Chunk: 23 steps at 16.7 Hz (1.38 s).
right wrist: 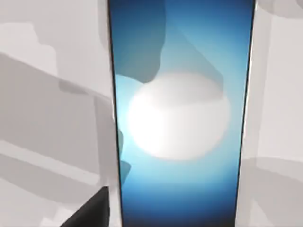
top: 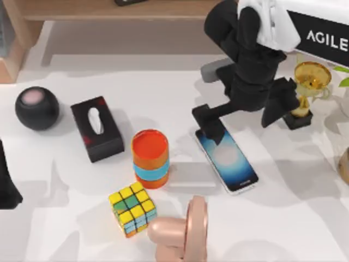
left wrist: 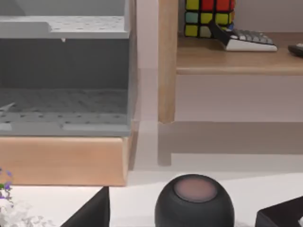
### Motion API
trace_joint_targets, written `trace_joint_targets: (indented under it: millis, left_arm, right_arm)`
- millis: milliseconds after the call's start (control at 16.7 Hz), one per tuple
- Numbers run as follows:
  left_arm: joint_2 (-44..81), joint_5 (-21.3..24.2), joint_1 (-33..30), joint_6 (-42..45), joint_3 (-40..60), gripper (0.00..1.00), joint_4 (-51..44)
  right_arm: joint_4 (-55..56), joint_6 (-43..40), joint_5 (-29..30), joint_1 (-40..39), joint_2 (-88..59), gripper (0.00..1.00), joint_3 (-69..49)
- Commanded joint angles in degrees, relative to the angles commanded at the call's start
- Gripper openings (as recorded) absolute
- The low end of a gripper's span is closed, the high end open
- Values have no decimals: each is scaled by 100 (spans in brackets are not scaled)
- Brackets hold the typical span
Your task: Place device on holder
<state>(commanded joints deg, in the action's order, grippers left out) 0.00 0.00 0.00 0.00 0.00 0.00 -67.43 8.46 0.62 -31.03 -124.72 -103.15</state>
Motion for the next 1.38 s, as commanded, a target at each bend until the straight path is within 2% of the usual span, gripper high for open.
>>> trace_joint_targets:
  millis: [540, 1080, 1380]
  left_arm:
    - [0, 0, 0, 0, 0, 100, 0]
    - [0, 0, 0, 0, 0, 100, 0]
    - [0, 0, 0, 0, 0, 100, 0]
  right_arm:
    - [-24, 87, -44, -146, -288, 100, -215]
    - [1340, 73, -39, -138, -759, 100, 688]
    - [1471, 112, -41, -184, -822, 100, 747]
